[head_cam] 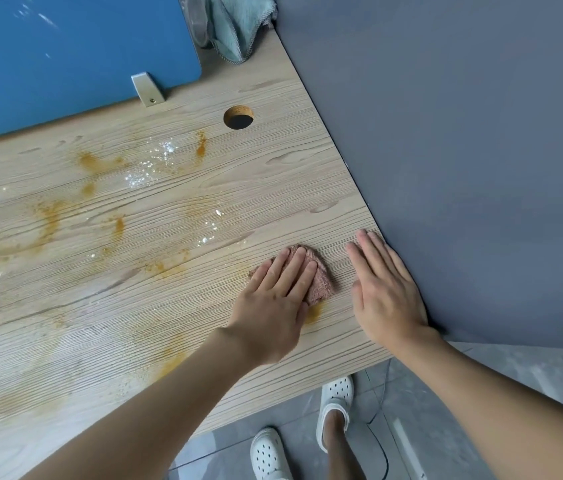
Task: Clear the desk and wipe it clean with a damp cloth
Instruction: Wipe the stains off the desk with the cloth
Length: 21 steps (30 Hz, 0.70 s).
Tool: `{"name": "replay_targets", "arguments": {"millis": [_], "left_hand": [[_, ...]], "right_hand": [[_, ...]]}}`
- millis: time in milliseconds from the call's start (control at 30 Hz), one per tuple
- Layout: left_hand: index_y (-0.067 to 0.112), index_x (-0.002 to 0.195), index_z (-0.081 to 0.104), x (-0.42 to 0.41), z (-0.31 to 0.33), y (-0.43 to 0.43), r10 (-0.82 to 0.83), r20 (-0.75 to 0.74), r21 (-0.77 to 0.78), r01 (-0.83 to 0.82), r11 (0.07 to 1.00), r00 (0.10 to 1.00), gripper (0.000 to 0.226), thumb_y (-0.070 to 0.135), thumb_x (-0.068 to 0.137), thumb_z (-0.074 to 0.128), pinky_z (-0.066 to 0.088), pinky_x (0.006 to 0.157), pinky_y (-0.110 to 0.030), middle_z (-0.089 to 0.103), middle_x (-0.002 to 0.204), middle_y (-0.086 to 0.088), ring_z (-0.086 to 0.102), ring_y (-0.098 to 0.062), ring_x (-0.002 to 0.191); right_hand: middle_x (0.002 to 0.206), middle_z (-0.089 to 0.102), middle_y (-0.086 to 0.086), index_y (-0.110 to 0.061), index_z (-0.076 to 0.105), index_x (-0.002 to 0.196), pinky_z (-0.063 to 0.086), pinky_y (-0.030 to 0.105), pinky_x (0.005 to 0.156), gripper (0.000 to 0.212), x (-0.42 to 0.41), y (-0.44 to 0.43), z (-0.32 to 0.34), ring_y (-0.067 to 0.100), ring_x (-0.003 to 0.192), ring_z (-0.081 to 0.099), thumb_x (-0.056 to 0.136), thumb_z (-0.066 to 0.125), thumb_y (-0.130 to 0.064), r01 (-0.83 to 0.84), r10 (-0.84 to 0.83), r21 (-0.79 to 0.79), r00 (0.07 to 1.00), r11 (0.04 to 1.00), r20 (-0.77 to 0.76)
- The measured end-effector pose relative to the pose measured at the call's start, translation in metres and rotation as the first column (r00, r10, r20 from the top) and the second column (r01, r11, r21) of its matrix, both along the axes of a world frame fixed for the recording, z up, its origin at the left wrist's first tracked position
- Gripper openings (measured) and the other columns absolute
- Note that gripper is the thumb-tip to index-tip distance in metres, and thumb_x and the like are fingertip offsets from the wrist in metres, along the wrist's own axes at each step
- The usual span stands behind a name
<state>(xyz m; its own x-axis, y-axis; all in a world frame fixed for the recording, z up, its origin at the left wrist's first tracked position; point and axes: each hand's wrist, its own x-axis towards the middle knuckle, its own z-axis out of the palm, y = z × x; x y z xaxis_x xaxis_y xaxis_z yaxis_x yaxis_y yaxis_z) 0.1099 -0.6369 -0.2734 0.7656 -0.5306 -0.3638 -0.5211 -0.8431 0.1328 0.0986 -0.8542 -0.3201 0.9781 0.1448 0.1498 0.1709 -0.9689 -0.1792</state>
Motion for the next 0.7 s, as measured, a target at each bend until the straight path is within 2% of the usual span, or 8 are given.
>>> {"name": "replay_targets", "arguments": {"millis": [167, 367, 500, 633, 700], "left_hand": [[0.023, 0.156, -0.019, 0.015, -0.001, -0.029, 0.019, -0.013, -0.046, -0.019, 0.999, 1.0, 0.061, 0.042, 0.105, 0.01, -0.011, 0.123, -0.041, -0.028, 0.161, 0.001, -0.03, -0.02, 0.146], [0.024, 0.154, -0.023, -0.016, -0.002, -0.009, -0.056, -0.021, 0.003, 0.056, 0.998, 0.998, 0.065, 0.046, 0.094, -0.01, -0.011, 0.123, -0.04, -0.032, 0.158, 0.002, -0.034, -0.021, 0.145], [0.025, 0.154, -0.023, -0.002, 0.001, -0.031, -0.041, -0.036, -0.016, 0.04, 0.999, 0.999, 0.061, 0.043, 0.102, 0.004, -0.011, 0.123, -0.041, -0.032, 0.158, 0.002, -0.034, -0.02, 0.144], [0.025, 0.154, -0.022, -0.022, 0.002, -0.02, -0.068, -0.038, -0.033, 0.066, 0.997, 0.997, 0.066, 0.045, 0.093, -0.008, -0.012, 0.123, -0.04, -0.031, 0.159, 0.001, -0.034, -0.021, 0.145], [0.025, 0.153, -0.025, -0.039, 0.003, -0.012, -0.079, -0.056, -0.013, 0.078, 0.997, 0.995, 0.063, 0.044, 0.096, -0.006, -0.013, 0.123, -0.04, -0.034, 0.158, 0.002, -0.037, -0.02, 0.143]], "right_hand": [[0.16, 0.034, 0.016, -0.002, 0.046, 0.147, 0.031, 0.048, 0.119, 0.056, 0.0, -0.002, 0.0, 0.029, 0.15, 0.029, 0.095, 0.033, -0.018, -0.01, 0.01, 0.006, 1.0, 1.0, -0.002], [0.158, 0.036, 0.017, -0.001, 0.048, 0.145, 0.03, 0.048, 0.119, 0.056, 0.0, 0.0, 0.001, 0.03, 0.149, 0.03, 0.095, 0.031, -0.017, -0.005, 0.005, 0.023, 1.0, 1.0, -0.001], [0.159, 0.035, 0.017, -0.002, 0.048, 0.146, 0.03, 0.047, 0.119, 0.056, 0.001, -0.002, 0.001, 0.03, 0.149, 0.03, 0.094, 0.031, -0.018, -0.011, 0.011, 0.011, 1.0, 1.0, -0.01], [0.158, 0.037, 0.018, 0.0, 0.049, 0.145, 0.031, 0.047, 0.119, 0.055, 0.0, -0.001, 0.001, 0.031, 0.148, 0.032, 0.095, 0.031, -0.016, -0.009, 0.009, 0.031, 1.0, 0.999, 0.0], [0.157, 0.038, 0.018, 0.0, 0.05, 0.144, 0.032, 0.047, 0.119, 0.055, 0.001, -0.001, -0.001, 0.031, 0.148, 0.033, 0.095, 0.031, -0.015, -0.015, 0.014, 0.041, 1.0, 0.999, 0.013]]}}
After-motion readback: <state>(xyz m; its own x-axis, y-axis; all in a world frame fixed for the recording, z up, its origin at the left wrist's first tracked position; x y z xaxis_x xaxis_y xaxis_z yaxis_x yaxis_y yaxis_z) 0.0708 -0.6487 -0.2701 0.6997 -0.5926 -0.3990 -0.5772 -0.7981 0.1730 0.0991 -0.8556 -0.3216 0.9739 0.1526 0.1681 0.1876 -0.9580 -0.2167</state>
